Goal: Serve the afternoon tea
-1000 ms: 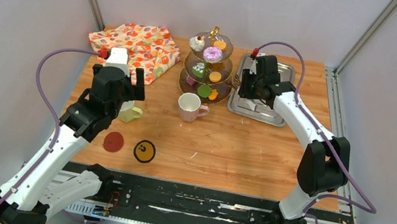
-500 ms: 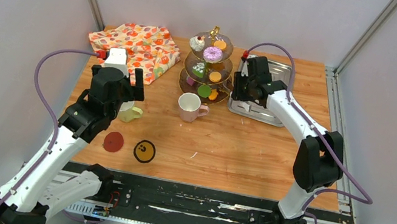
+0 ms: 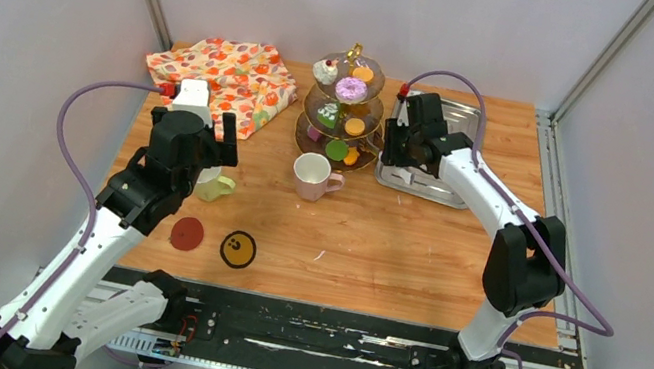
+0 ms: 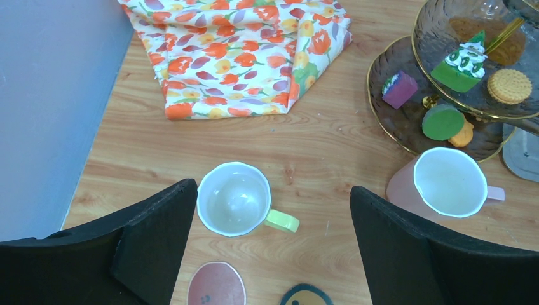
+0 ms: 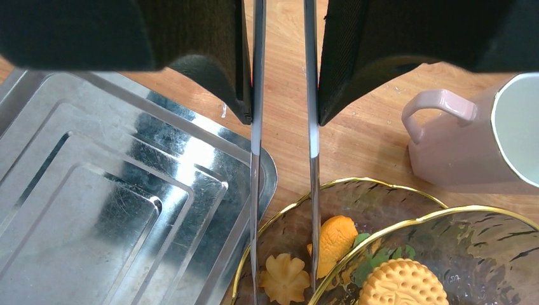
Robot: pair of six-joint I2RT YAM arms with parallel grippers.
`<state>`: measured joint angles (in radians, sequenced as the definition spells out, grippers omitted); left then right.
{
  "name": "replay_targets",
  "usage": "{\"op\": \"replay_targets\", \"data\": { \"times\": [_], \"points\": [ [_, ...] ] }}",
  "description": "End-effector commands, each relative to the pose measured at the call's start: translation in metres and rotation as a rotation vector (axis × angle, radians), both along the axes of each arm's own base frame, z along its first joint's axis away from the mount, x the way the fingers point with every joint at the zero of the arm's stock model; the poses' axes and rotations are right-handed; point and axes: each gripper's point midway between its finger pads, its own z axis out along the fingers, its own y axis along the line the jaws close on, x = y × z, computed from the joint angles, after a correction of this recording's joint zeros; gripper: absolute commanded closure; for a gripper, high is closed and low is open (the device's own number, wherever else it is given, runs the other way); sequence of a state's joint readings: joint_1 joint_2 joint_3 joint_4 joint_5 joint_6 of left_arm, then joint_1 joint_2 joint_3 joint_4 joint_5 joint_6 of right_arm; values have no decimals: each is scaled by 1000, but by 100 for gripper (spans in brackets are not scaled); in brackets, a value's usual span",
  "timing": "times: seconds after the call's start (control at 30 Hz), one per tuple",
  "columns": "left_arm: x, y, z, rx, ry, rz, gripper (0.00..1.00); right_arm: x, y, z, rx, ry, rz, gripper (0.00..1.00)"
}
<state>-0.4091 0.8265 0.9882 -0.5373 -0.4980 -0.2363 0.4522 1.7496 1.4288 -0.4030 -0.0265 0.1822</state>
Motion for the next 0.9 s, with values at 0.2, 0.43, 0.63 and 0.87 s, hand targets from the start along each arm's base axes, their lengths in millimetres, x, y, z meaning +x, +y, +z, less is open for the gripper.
{"op": "replay_targets", "data": {
  "times": [0.2, 0.43, 0.63, 0.87],
  "points": [
    [-1, 2, 2, -3, -12, 6, 5, 1, 10, 24, -1, -55, 41, 59],
    [-4, 3, 5, -4, -19, 8, 5, 0, 9, 30, -6, -69, 41, 59],
    [-4, 3, 6, -8, -23, 8, 5, -12, 0, 48, 5, -97, 20, 70],
    [-7, 5, 9, -11, -30, 12, 5, -29, -31, 62, -46, -134, -54, 86]
  ]
}}
